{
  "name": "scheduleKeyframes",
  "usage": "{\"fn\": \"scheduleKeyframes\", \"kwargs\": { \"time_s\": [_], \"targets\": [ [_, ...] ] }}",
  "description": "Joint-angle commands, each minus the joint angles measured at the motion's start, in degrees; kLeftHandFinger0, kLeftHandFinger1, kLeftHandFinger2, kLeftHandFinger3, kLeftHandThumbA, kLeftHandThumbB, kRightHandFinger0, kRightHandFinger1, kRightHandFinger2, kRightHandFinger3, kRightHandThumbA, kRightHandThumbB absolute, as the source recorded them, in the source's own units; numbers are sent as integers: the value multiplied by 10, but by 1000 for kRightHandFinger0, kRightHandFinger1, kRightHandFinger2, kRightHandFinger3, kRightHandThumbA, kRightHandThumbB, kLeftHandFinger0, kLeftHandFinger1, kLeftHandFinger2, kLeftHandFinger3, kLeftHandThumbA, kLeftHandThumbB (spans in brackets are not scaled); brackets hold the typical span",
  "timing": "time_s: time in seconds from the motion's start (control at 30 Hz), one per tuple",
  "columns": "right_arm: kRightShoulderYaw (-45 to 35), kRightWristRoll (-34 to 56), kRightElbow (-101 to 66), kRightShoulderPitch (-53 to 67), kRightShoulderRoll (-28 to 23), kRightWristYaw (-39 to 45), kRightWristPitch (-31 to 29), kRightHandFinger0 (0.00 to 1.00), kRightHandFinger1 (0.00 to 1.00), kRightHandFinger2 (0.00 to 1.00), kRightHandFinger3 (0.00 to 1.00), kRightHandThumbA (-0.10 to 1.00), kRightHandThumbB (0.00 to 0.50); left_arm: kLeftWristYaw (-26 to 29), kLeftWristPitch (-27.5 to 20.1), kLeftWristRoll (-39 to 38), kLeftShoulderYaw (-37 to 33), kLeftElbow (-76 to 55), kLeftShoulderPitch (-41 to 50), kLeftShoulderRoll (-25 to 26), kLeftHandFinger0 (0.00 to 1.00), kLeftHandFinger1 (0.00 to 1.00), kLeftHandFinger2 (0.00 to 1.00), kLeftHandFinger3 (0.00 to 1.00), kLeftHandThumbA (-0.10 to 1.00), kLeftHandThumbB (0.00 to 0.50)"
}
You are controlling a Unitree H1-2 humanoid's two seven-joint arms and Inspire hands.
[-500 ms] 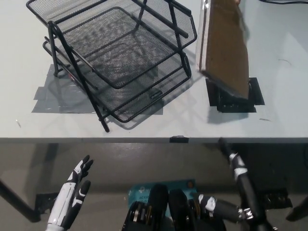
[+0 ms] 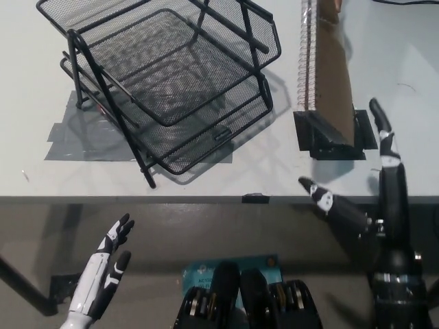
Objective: A person hands a notebook to the robot and the robot grabs it with its right hand and places it in the file tray kept in the centre of the desk infront of it.
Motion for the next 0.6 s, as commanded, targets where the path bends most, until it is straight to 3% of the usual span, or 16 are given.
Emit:
{"fn": "scheduleKeyframes", "kwargs": {
  "time_s": [0.0,0.33,0.57],
  "targets": [
    [-16,-47,28,-48,5,-50,2,1000,1000,1000,1000,1000,354,1,-27,2,0,-12,-11,8,1000,1000,1000,1000,1000,415],
    [-16,-62,170,-144,-7,-87,0,1000,1000,1000,1000,1000,414,1,-31,0,-1,-9,-15,6,1000,1000,1000,1000,1000,404],
    [-11,-71,274,-212,-10,-117,9,1000,1000,1000,1000,1000,414,-1,-27,-2,-1,-9,-18,6,1000,1000,1000,1000,1000,402]
  ]
}}
